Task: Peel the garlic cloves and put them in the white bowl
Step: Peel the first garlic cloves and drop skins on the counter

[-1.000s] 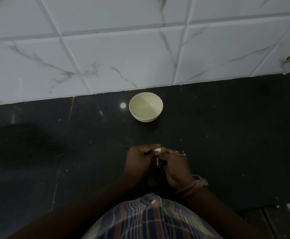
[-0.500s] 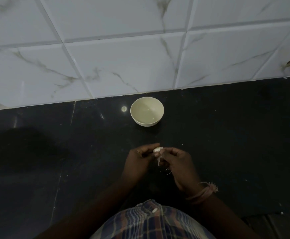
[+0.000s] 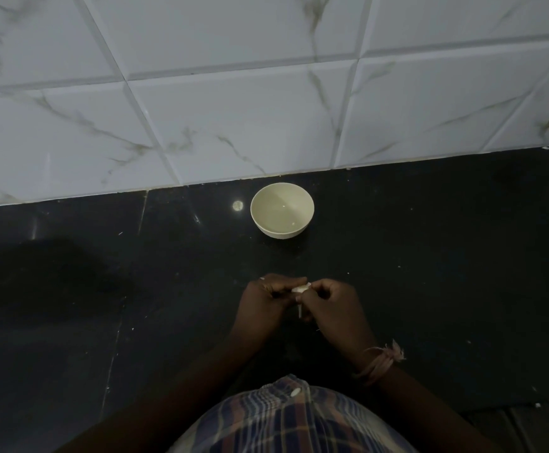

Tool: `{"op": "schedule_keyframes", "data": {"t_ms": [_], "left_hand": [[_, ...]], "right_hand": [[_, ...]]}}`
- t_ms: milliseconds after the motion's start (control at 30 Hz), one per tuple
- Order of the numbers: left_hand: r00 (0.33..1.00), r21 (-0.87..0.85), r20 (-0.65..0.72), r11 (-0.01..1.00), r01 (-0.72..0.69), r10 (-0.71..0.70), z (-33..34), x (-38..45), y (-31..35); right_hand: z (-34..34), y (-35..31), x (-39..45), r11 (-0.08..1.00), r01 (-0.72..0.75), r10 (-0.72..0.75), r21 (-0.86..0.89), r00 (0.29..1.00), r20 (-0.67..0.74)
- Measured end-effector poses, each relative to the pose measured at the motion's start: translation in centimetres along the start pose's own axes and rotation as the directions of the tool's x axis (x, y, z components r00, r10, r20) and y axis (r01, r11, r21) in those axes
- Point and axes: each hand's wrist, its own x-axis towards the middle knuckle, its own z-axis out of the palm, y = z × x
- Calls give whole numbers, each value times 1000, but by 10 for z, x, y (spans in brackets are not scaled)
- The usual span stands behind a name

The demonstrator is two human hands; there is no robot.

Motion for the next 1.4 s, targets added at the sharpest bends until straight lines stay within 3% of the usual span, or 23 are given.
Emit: {"op": "schedule_keyframes", "data": {"t_ms": [133,433,800,967,1033,1133,1200,1400], "left_hand": [[999,97,14,994,-47,46,0,1,-6],[999,134,-4,990,-52,53,1,3,-9],[998,91,59,996,-16,11,-1,4,-6],[992,-8,109,998,61,-59,3,3,1],[989,-29,106,994,104,-101,4,2,4],[985,-9,82,989,150,-149,1,4,4],[982,-6,84,985,171,-170,-1,5,3],[952,-105,168,956,275,-256,2,-3,-5]], "right_hand": [[-2,-2,2,995,-56,61,-87,997,50],[0,-7,3,982,-47,59,-183,996,60],[-2,-5,1,970,-13,26,-241,998,50],[-6,5,7,947,11,10,-320,998,63],[-9,6,8,968,-9,35,-253,995,96],[-9,4,5,996,-89,85,18,983,162],[-8,9,4,973,-131,97,191,979,179],[-14,26,3,858,-237,138,456,961,241]]}}
